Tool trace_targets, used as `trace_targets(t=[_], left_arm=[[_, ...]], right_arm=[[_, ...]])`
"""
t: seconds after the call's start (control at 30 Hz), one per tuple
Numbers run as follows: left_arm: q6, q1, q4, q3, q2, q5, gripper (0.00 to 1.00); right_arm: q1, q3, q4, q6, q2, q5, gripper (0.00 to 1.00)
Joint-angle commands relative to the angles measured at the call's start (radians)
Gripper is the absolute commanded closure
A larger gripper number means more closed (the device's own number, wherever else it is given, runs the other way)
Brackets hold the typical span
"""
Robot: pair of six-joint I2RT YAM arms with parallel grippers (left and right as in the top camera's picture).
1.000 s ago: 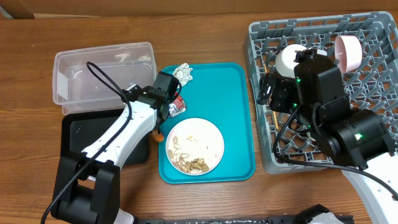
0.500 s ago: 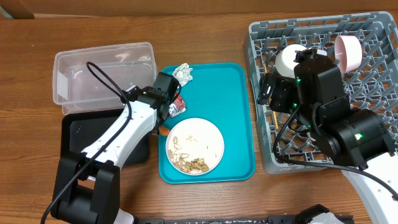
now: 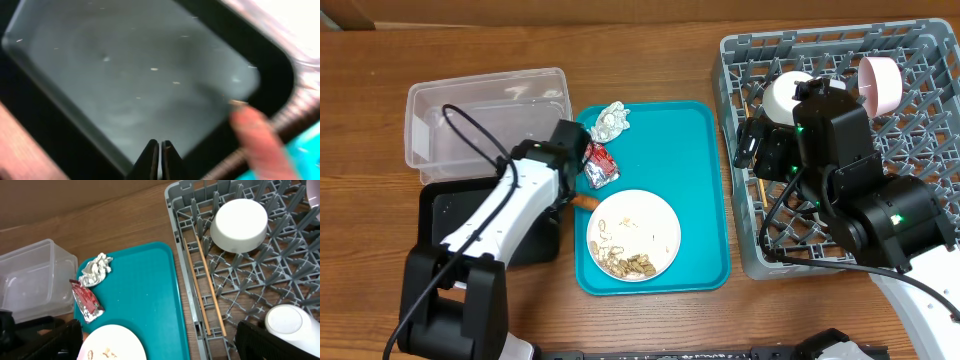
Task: Sort waste into correct bins and load items into the dishwasher
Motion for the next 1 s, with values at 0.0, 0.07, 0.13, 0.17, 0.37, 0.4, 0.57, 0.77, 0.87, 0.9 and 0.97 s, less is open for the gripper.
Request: trace_targets(t=[0.0, 0.07, 0.13, 0.17, 0.37, 0.4, 0.57, 0.77, 0.87, 0.9, 0.97], left_arm=[[-0.031, 0.046, -0.01, 0.005, -0.014, 0.006, 0.96], [0.037, 0.058, 0.013, 0.006, -0.017, 0.047, 0.96], [0.135, 0.056, 0.04, 0.014, -0.022, 0.073, 0.95], [0.166, 0.051, 0.042, 0.024, -0.026, 0.081, 0.92], [0.19, -0.009, 0.008, 0.131, -0.109, 0.118, 0.23], [0.189, -0.024, 0.023, 0.142, -0.124, 0.14, 0.07], [0.041, -0.065, 0.158, 0.139, -0.133, 0.341, 0.0], [-0.135, -0.089, 0.225, 0.102, -0.052, 0.362, 0.04], [-0.288, -0.093, 0.18, 0.099, 0.007, 0.367, 0.03], [-0.329, -0.095, 0.165, 0.099, 0.024, 0.364, 0.04], [-0.377, -0.095, 0.148, 0.099, 0.051, 0.364, 0.15]], right_arm=[[-0.002, 0.006, 0.005, 0.005, -0.002, 0.01, 0.0], [-0.002, 0.006, 0.005, 0.005, -0.002, 0.01, 0.0], [-0.002, 0.006, 0.005, 0.005, -0.002, 0.01, 0.0], [-0.002, 0.006, 0.005, 0.005, -0.002, 0.01, 0.0], [-0.002, 0.006, 0.005, 0.005, -0.002, 0.01, 0.0], [-0.002, 0.006, 0.005, 0.005, -0.002, 0.01, 0.0], [-0.002, 0.006, 0.005, 0.005, -0.002, 0.01, 0.0], [-0.002, 0.006, 0.005, 0.005, -0.002, 0.009, 0.0], [-0.002, 0.006, 0.005, 0.005, -0.002, 0.01, 0.0], [-0.002, 0.006, 0.005, 0.005, -0.002, 0.01, 0.0], [-0.002, 0.006, 0.005, 0.005, -0.002, 0.01, 0.0]])
